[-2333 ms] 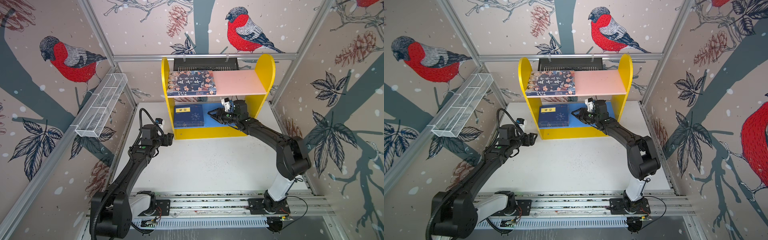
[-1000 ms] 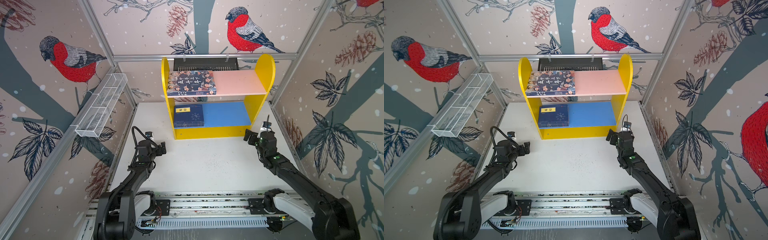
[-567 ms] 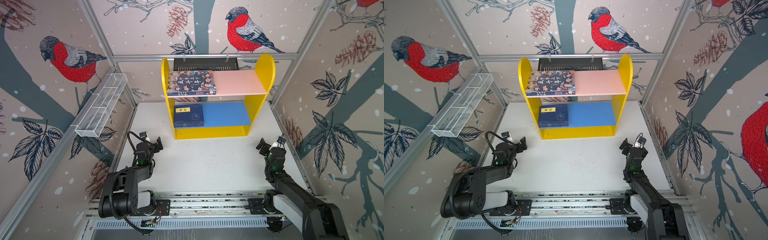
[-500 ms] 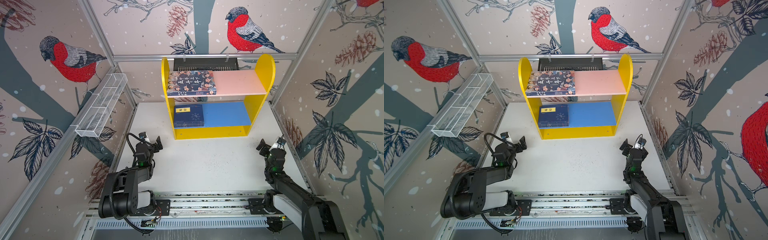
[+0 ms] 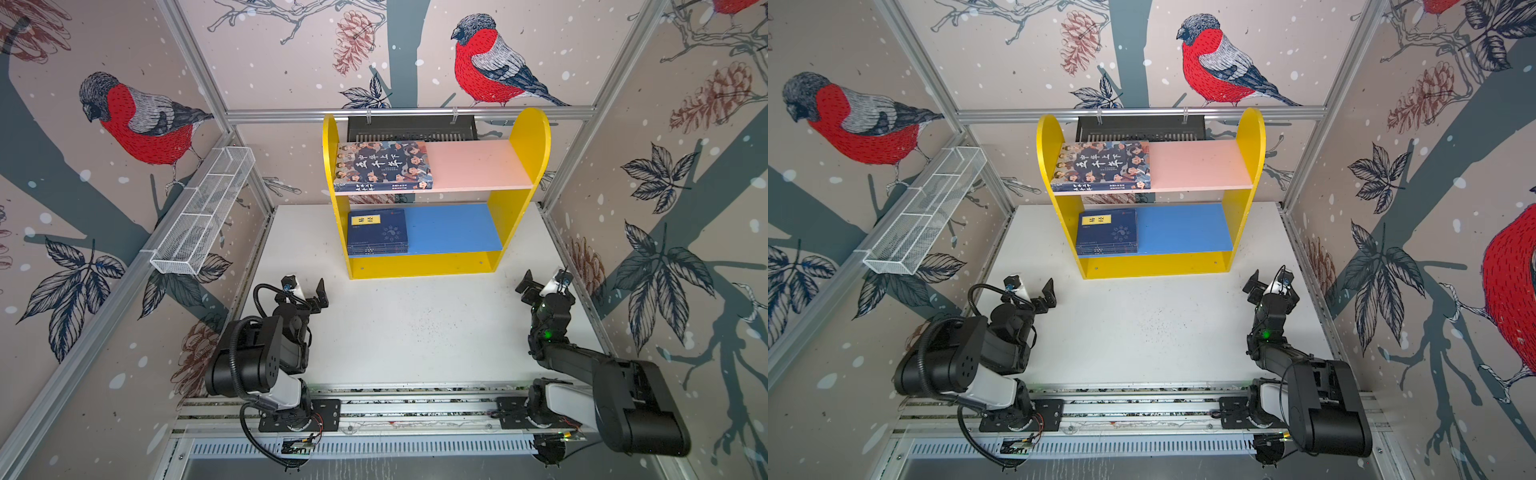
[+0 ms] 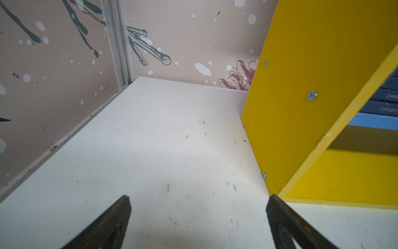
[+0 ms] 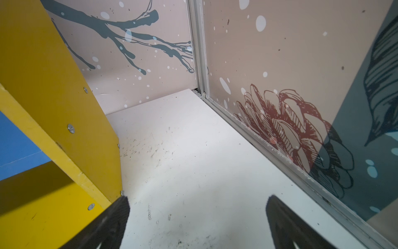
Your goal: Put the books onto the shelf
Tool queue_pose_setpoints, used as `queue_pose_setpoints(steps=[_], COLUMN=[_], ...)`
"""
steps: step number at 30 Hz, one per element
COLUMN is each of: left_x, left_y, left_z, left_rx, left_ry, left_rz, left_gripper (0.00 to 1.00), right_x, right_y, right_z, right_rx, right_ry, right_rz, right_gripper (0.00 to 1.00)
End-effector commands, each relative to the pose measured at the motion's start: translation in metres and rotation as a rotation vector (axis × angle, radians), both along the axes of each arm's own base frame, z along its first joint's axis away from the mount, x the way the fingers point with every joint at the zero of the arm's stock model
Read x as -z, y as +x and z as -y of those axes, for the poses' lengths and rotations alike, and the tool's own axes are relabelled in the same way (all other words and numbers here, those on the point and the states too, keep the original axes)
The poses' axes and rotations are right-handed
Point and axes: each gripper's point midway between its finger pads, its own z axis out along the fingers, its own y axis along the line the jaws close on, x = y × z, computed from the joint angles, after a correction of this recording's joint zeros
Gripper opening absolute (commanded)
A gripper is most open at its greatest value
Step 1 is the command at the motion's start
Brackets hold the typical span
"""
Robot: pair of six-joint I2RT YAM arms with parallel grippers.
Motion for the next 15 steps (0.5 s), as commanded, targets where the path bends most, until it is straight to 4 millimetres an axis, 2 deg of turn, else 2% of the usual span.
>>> queue_pose_setpoints(steps=[1,7,10,11,15], left_x=[-0.043,-0.046,-0.047,-0.047,-0.045], left_y=[0.0,-0.005,-0.005,-0.005,-0.001], left_z=[0.005,0.012,0.017,0.017,0.007], left_rx=[0.03,0.071,0.097,0.098,0.042], left_ry=[0.041,0.053,0.064,0.065,0.049], left_rz=[0.189,0.213,0.22,0.217,0.2], left_gripper=[0.99,0.99,0.99,0.99,0.99], right_x=[-0.018,-0.008,0.004,0.0,0.01], right_y=[0.008,0.008,0.016,0.019,0.038], right_z=[-0.006,-0.009,-0.018,-0.023,-0.036], right_rx=[-0.044,-0.047,-0.077,-0.099,-0.158], right_ry=[-0.016,-0.016,-0.039,-0.065,-0.092], right_rz=[0.075,0.092,0.06,0.084,-0.012], right_gripper=[1.0,1.0,1.0,1.0,1.0])
